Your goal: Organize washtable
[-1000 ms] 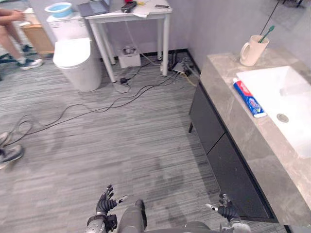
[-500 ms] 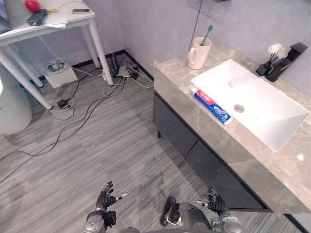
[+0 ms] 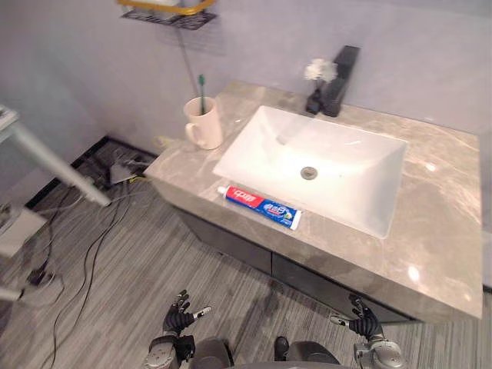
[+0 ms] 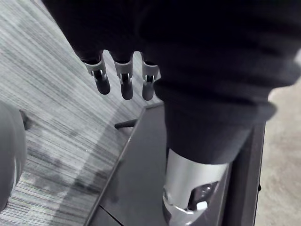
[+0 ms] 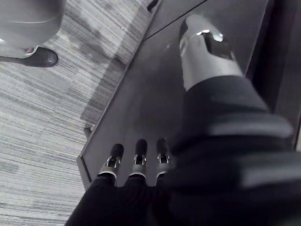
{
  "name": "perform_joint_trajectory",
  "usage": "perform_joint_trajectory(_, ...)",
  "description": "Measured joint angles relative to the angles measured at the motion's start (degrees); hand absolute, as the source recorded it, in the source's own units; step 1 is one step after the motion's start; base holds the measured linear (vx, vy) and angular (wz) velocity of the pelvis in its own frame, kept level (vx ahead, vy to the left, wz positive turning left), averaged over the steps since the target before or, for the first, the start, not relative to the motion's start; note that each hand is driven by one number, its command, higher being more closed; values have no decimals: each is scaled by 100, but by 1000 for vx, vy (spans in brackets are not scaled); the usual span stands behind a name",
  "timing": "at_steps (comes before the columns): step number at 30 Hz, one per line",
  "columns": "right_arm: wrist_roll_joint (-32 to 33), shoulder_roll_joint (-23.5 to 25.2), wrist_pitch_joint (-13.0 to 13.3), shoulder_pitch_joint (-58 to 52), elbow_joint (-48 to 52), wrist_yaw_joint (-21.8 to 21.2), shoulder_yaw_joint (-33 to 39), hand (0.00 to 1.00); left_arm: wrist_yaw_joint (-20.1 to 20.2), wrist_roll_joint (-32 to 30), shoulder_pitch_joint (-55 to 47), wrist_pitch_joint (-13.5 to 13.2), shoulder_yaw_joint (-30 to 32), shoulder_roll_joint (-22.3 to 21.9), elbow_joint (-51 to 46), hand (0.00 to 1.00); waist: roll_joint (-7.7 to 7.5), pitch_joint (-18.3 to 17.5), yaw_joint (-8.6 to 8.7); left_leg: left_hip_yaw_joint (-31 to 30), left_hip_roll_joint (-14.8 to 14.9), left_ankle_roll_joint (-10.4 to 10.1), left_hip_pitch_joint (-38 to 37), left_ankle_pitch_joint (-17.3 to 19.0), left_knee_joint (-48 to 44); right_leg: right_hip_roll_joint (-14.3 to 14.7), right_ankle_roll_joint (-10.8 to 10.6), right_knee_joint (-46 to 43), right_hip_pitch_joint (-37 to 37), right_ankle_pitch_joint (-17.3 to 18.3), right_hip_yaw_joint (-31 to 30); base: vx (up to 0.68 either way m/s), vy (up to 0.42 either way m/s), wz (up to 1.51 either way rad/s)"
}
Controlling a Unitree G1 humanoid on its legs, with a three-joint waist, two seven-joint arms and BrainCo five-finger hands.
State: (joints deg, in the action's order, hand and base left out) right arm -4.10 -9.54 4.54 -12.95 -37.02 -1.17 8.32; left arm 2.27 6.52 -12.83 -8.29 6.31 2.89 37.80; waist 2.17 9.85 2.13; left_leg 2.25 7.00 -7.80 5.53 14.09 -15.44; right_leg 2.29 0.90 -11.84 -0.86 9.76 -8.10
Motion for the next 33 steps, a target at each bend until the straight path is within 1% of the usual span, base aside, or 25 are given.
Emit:
perform_joint_trajectory(1,-1,15,-12,-18,2,0,7,0,-1,-5,-6,-3,3,7,0,0,34,7,-13,-23,4,168,-116,-283,17,45,-142,-211,24,209,-180,130,364,-94)
perform_joint_trajectory(2,-5,110,-12,-58,16,-5,-9,0,-2,-10,-27,-7,5,55,-5,0,-33,-21,-15,198,-60,279,-223,-334,-87,-63,-184,-410,31,409,-274,134,366,-89)
perform_joint_trajectory(3,-5,180,-11,-94,20,-17,-27,0,1,-19,-32,-6,-2,93,-5,0,-111,-26,-12,288,-130,336,-260,-255,-94,-143,-251,-506,39,491,-331,106,334,-68)
perform_joint_trajectory(5,-11,445,-22,-200,27,-25,-67,0,2,-57,-58,-5,-121,245,-15,0,-409,-96,-28,661,-385,508,-357,-62,-116,-448,-536,-1130,392,714,-468,138,277,-62)
perform_joint_trajectory(6,-42,469,-37,-172,27,-24,-122,0,1,-58,-58,1,-125,264,-16,0,-451,-97,-71,793,-392,532,-388,-27,-124,-460,-592,-1386,563,726,-407,147,206,-93)
perform_joint_trajectory(7,-95,475,-46,-101,28,-29,-233,0,-1,-58,-101,18,-135,282,-14,0,-471,-98,-126,1017,-386,635,-493,11,-144,-541,-775,-1830,790,653,-76,116,167,-91)
perform_joint_trajectory(8,-113,480,-51,-61,22,-28,-254,0,-6,-55,-105,23,-193,311,-1,0,-461,-88,-135,1213,-382,694,-642,17,-128,-713,-846,-2152,943,615,456,120,154,-75)
perform_joint_trajectory(9,-120,473,-53,-44,19,-29,-254,0,-8,-54,-87,23,-224,313,-1,0,-437,-73,-114,1252,-387,735,-742,40,-71,-840,-835,-2248,973,630,817,183,156,-51)
perform_joint_trajectory(10,-151,471,-54,0,5,-34,-261,0,-16,-50,-57,19,-230,313,-2,0,-388,-61,-113,1361,-393,744,-971,45,104,-1011,-714,-2321,992,720,1483,160,109,-39)
perform_joint_trajectory(12,-223,456,-51,104,3,-33,-326,0,-35,-42,-5,16,-227,361,4,0,-344,-60,-65,1404,-378,743,-1116,45,251,-1020,-521,-2058,1021,778,2017,163,50,-20)
perform_joint_trajectory(13,-234,438,-49,122,-31,-31,-381,0,-48,-32,64,13,-226,469,27,0,-390,-69,-22,1395,-433,736,-1120,48,244,-995,-229,-1597,1007,547,2148,154,-27,1)
perform_joint_trajectory(14,-261,385,-55,181,-126,-25,-367,0,-107,-22,109,22,-224,438,147,0,-362,-75,-6,1359,-415,724,-1137,55,243,-965,-162,-1442,910,571,2219,182,-59,-5)
perform_joint_trajectory(16,-264,207,-54,203,-235,-23,-364,0,-104,-18,67,25,-230,340,240,0,-92,-23,-9,1360,-254,702,-1113,60,100,-754,-144,-950,612,415,2239,198,-59,-11)
perform_joint_trajectory(17,-264,175,-55,188,-258,-20,-363,0,-109,-18,44,26,-224,297,240,0,-33,-8,-9,1373,-206,688,-1079,59,-32,-716,-138,-811,524,375,2241,187,-50,-10)
perform_joint_trajectory(18,-253,149,-57,139,-283,-18,-363,0,-112,-14,1,49,-216,239,245,0,39,3,-8,1400,-87,667,-937,54,-510,-637,-127,-518,312,286,2234,187,-50,-13)
perform_joint_trajectory(19,-249,153,-61,85,-283,-18,-366,0,-114,-14,-63,65,-205,226,259,0,44,6,-38,1451,21,554,-800,-11,-969,-583,-119,-280,105,208,2222,244,-55,-22)
perform_joint_trajectory(20,-241,152,-69,21,-281,-15,-364,0,-111,-12,-155,75,-181,219,262,0,11,24,-113,1496,157,286,-592,-176,-1676,-550,-72,21,-155,92,2174,240,-29,-33)
perform_joint_trajectory(21,-205,157,-80,-5,-287,-5,-365,0,-110,-5,-240,82,-170,195,267,0,-62,65,-230,1484,261,271,-414,-43,-2013,-535,-34,201,-340,48,2078,194,-2,-37)
perform_joint_trajectory(23,-203,135,-110,13,-379,11,-313,0,-111,3,-350,99,-170,165,267,0,-44,69,-302,1327,294,264,-271,159,-1915,-559,-32,224,-449,47,1965,137,63,-34)
perform_joint_trajectory(25,-204,123,-122,35,-462,23,-151,0,-116,7,-436,110,-165,165,269,0,-43,72,-306,1164,233,269,-225,117,-1133,-621,-32,207,-513,46,1898,93,122,-21)
perform_joint_trajectory(26,-202,47,-120,-2,-459,32,-89,0,-118,11,-473,112,-165,155,270,0,56,32,-285,1042,219,295,-249,-479,-423,-569,-65,218,-533,38,1892,55,152,-14)
perform_joint_trajectory(27,-203,70,-129,18,-503,64,-12,0,-121,14,-455,112,-144,191,279,0,55,37,-295,1041,184,317,-354,-445,-314,-565,-198,282,-558,40,1843,49,139,-12)
perform_joint_trajectory(28,-203,99,-129,11,-501,85,-16,0,-121,15,-453,110,-136,206,277,0,-28,34,-297,1042,74,331,-448,-466,-116,-638,-277,401,-591,-7,1825,13,159,-8)
perform_joint_trajectory(29,-204,134,-121,13,-501,90,-11,0,-124,15,-433,110,-107,232,277,0,-139,11,-294,1069,-77,418,-521,-581,158,-751,-391,516,-593,-79,1797,-1,123,-2)
perform_joint_trajectory(33,-203,120,-103,8,-580,104,25,0,-113,9,-452,107,-110,224,312,0,-177,-8,-292,1139,-314,531,-837,-822,655,-917,-510,621,-706,-151,1751,-37,95,-3)
